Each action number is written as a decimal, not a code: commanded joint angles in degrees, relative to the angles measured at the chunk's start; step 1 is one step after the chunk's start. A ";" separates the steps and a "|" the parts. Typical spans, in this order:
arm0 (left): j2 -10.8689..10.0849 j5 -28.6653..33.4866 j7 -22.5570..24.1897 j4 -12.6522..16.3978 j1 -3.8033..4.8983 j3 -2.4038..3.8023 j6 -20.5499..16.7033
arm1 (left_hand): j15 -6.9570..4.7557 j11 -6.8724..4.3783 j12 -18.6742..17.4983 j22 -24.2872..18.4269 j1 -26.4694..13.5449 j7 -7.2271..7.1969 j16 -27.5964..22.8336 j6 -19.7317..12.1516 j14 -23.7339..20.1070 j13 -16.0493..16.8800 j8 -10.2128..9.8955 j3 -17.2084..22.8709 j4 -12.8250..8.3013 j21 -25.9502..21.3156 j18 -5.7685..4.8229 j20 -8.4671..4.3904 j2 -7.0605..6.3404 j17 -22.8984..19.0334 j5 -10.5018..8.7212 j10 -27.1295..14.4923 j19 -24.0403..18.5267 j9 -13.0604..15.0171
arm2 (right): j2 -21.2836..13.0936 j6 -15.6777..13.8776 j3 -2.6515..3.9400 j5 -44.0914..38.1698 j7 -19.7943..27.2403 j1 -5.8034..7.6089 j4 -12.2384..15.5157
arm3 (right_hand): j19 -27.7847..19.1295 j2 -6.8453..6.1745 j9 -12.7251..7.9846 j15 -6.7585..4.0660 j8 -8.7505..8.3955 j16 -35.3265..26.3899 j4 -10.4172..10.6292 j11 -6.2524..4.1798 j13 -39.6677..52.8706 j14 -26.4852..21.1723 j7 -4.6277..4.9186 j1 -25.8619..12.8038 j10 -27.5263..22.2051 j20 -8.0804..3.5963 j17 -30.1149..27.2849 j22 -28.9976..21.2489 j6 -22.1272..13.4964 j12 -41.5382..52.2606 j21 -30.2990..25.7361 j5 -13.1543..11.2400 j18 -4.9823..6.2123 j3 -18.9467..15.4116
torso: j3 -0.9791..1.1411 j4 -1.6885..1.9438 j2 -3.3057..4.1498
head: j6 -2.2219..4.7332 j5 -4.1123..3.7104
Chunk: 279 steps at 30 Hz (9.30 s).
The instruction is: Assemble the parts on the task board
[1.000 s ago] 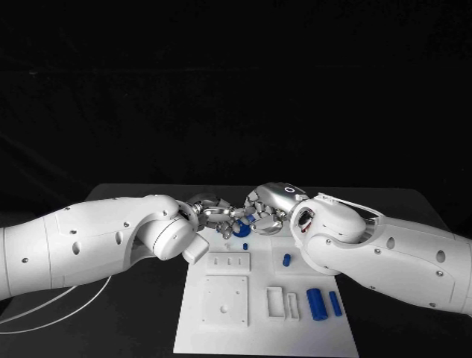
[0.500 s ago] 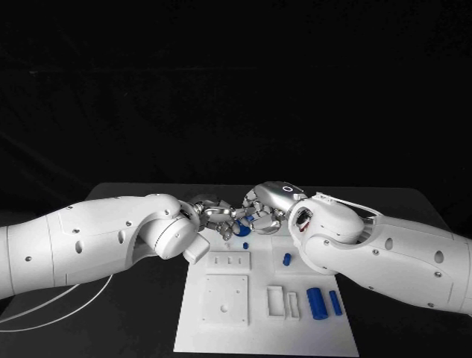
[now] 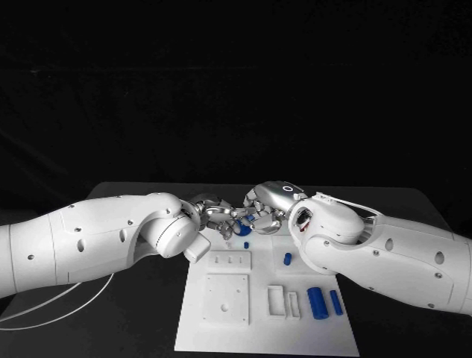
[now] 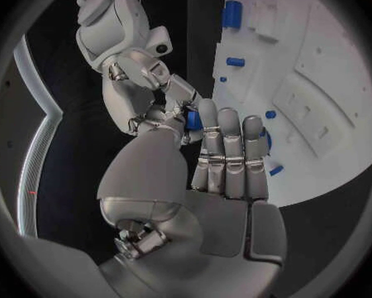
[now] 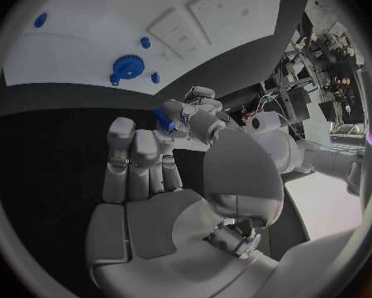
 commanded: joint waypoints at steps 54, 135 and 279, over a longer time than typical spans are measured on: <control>1.03 3.03 1.93 0.27 0.05 0.08 0.63 | 0.91 0.54 -0.17 -1.43 -19.14 0.56 2.10 -0.01 -2.40 -1.00 -2.48 20.65 -27.81 0.44 -1.81 -4.19 4.89 -3.79 18.80 -1.58 -2.47 5.21 | 1.04 1.93 0.00 -0.88 1.04 -0.25 -0.03 | 0.29 -0.20 0.35 -0.29 0.13 0.01 0.19 0.09 0.21 0.02 2.57 -0.18 0.55 0.20 -0.16 0.66 5.35 -0.03 0.12 0.62 0.72 0.19 | 0.05 -0.01 0.01 | -0.56 0.04; -1.54 0.53 2.93 0.32 0.02 0.07 11.09 | 1.48 0.38 -3.13 -1.91 -18.69 0.19 1.17 1.85 -2.19 -2.64 -1.86 29.34 -30.16 0.24 -2.09 -3.61 6.94 -4.80 14.12 0.21 -3.42 7.13 | -5.31 1.46 -0.90 17.50 25.43 -1.34 -2.70 | -4.15 -0.28 -1.26 2.66 -3.96 -1.69 0.86 3.39 -3.33 -3.78 6.03 1.62 -5.74 0.52 -0.59 0.94 -4.49 -3.47 -2.95 -19.17 0.72 -8.52 | 0.05 0.10 0.08 | -0.60 0.14; 0.25 -3.22 -0.97 -0.15 -0.70 0.04 6.98 | 2.47 1.08 -6.28 -2.85 -15.57 0.87 -1.04 0.39 -3.66 -2.73 -3.35 26.38 -25.19 -1.18 -2.37 -2.56 1.79 -5.24 -5.96 -0.83 -6.03 7.71 | -3.30 -0.21 -0.84 23.56 11.74 -2.40 -0.84 | -0.91 2.16 -0.13 -0.52 0.20 -1.41 1.59 0.05 -4.85 -0.67 2.56 -2.73 -1.10 -0.17 -0.32 0.75 4.90 -3.14 -1.65 -10.25 0.72 0.37 | 0.03 0.03 0.05 | -1.18 -0.36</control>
